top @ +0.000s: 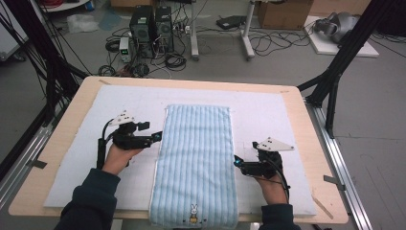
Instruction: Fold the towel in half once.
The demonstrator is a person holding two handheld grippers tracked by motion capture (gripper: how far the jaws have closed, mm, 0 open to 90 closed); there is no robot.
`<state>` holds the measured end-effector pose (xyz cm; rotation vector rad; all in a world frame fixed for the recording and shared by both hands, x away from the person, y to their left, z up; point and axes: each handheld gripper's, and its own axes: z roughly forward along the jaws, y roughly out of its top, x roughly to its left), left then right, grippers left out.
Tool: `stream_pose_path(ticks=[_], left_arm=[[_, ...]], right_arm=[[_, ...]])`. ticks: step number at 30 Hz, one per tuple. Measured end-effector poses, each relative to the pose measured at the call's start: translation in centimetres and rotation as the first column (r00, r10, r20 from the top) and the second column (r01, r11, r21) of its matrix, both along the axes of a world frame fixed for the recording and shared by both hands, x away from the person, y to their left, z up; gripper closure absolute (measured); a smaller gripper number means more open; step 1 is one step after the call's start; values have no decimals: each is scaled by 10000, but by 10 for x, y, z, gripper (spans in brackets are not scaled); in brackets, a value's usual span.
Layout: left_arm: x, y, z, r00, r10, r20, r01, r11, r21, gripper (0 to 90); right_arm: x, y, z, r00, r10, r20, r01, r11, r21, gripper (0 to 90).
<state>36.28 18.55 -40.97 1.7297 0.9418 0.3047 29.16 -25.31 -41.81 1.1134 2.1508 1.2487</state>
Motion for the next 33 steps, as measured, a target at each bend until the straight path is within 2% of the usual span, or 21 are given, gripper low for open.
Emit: stream_pose_path(ticks=[1,5,9,10,11,14,16,19,22,23,27,29,31,32,33], left_arm=[[5,-3,1,9998,85,-190,-85,10000,9,243],[20,-13,4,9985,310,-458,-294,9989,352,264],[34,-20,2,9969,526,-593,-484,9964,701,270],[37,-21,0,9962,647,-587,-608,9960,654,270],[40,-21,-3,9944,776,-716,-733,9954,617,271],[48,-23,-15,9805,1439,-1338,-1331,9873,863,278],[50,-25,-18,9774,1655,-1319,-1547,9840,878,300],[52,-30,-22,9784,1672,-1215,-1546,9822,1063,351],[54,-34,-29,9774,1610,-1373,-1432,9810,1310,406],[54,-35,-31,9777,1523,-1445,-1303,9799,1513,423],[55,-42,-39,9788,1401,-1491,-1067,9713,2126,506],[53,-45,-39,9836,1395,-1146,-1051,9585,2650,558],[52,-47,-38,9843,1441,-1015,-1095,9513,2883,588],[51,-47,-38,9861,1421,-861,-1088,9437,3125,622],[50,-48,-38,9878,1375,-731,-1067,9394,3259,655]], right_arm=[[0,0,0,10000,13,27,-13,10000,13,110],[0,2,0,10000,-12,-66,12,10000,50,110],[1,2,-1,9999,51,-115,-51,10000,43,110],[0,3,-1,9998,47,-179,-46,10000,65,110],[1,2,-2,9998,46,-175,-45,10000,62,110],[1,2,-2,9996,-6,-265,9,9999,126,110],[2,1,-3,9995,-11,-306,14,9999,106,110],[2,2,-3,9993,-75,-365,78,9999,80,110],[3,2,-5,9991,-100,-410,103,9999,84,110],[3,2,-5,9990,-101,-430,105,9999,77,110],[4,5,-6,9990,-73,-430,73,10000,7,110],[4,6,-6,9988,-68,-477,68,10000,-7,110],[6,7,-6,9989,-74,-462,71,10000,-58,110],[6,8,-6,9986,-71,-520,69,10000,-45,110],[7,9,-7,9987,-59,-513,55,9999,-88,110]])
